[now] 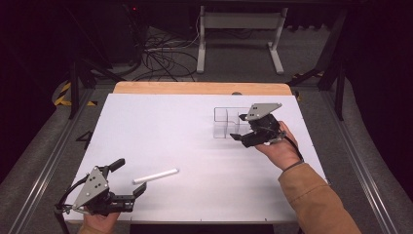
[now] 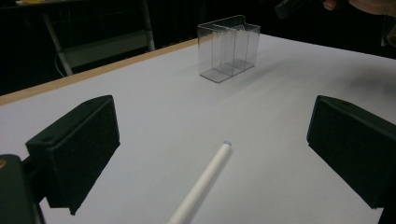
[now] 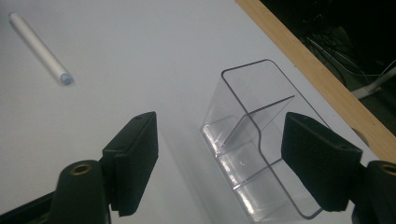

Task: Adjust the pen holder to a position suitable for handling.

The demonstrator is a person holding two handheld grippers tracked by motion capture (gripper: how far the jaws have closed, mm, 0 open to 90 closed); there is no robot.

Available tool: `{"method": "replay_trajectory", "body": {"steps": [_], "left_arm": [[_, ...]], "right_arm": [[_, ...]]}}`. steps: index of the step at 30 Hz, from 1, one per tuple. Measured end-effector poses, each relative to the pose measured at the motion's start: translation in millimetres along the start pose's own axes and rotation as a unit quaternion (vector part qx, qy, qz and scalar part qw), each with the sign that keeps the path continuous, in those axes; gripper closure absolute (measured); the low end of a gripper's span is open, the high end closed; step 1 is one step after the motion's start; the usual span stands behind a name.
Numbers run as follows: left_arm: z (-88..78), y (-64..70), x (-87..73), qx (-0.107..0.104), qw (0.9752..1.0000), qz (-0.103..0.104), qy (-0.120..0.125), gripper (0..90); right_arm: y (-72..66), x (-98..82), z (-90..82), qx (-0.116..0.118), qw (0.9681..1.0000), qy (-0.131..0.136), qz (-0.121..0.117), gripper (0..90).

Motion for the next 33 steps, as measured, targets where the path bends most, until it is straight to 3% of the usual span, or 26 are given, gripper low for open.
{"method": "replay_trajectory", "body": {"steps": [12, 19, 25, 33], "left_arm": [[-0.5, -0.1, -0.4, -0.001, 1.0000, -0.001, -0.002, 3.2], [0.0, 0.0, -0.5, -0.001, 1.0000, 0.000, -0.002, 3.3], [0.8, -0.4, -1.0, -0.003, 1.0000, 0.000, -0.003, 3.3], [0.6, -1.0, -1.6, -0.004, 1.0000, 0.000, -0.004, 3.3]], "right_arm": [[11.4, 1.4, 13.1, 0.004, 0.9998, -0.018, 0.003, 30.7], [15.6, -1.9, 20.4, 0.004, 0.9994, -0.035, -0.006, 39.6], [24.2, -5.6, 34.5, 0.002, 0.9963, -0.082, -0.027, 48.4], [30.0, -8.5, 51.6, 0.002, 0.9921, -0.118, -0.042, 54.5]]}}
Point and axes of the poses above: each handheld gripper's, and its own axes: z roughly forward along the jaws, x roughly out of its top, y roughly to its right, the point moved 6 cm from there along z, roughly forward along the jaws, and after that the axes turned 1 degree about z, right-handed, at the moved point
